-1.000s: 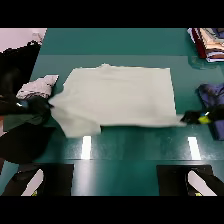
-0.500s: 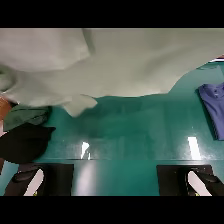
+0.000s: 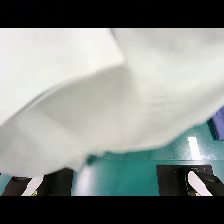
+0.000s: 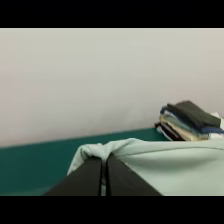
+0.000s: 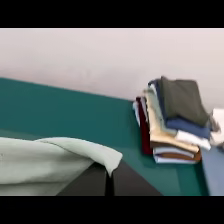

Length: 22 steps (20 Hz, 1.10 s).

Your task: Fold the shirts.

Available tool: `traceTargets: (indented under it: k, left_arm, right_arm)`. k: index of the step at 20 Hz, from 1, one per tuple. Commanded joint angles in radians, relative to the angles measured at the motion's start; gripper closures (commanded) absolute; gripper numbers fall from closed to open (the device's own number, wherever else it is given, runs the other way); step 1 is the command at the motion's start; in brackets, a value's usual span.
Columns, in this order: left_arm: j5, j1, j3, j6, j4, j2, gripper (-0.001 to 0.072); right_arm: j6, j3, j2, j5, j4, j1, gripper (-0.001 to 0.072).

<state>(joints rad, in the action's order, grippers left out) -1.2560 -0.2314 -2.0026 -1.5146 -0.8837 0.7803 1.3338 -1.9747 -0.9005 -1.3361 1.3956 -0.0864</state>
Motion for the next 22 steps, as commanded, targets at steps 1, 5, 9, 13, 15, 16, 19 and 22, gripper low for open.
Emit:
traceTargets:
  k: [1, 5, 9, 13, 15, 16, 19, 22]
  left_arm:
    - [-0.136, -0.001, 0.171, 0.005, 0.035, 0.116, 0.0681]
    - [-0.172, -0.001, 0.359, 0.061, 0.035, 0.33, 0.0681]
    - [-0.102, 0.019, 0.443, 0.099, 0.014, 0.577, 0.0681]
    - [0.209, 0.146, 0.441, 0.24, -0.004, 0.784, 0.0681]
    - [0.377, 0.184, 0.391, 0.24, -0.007, 0.862, 0.0681]
    - [0.407, 0.189, 0.352, 0.24, -0.007, 0.894, 0.0681]
    - [0.429, 0.186, 0.27, 0.24, -0.032, 0.941, 0.068]
    - [0.372, 0.186, 0.254, 0.277, -0.061, 0.941, 0.068]
  right_arm:
    - [0.003, 0.108, -0.11, -0.079, 0.01, -0.001, 0.0696]
    - [0.0, 0.24, -0.318, -0.125, 0.011, 0.027, 0.0696]
    - [0.0, 0.3, -0.56, -0.121, 0.013, 0.078, 0.0696]
    - [0.005, 0.178, -0.811, -0.061, 0.012, 0.09, 0.0696]
    - [0.034, 0.066, -0.905, -0.04, 0.011, 0.079, 0.0696]
    - [0.064, 0.011, -0.941, -0.035, 0.011, 0.073, 0.0696]
    - [0.08, -0.089, -0.982, -0.008, 0.011, 0.061, 0.0696]
    - [0.08, -0.024, -0.929, 0.056, 0.011, 0.062, 0.0696]
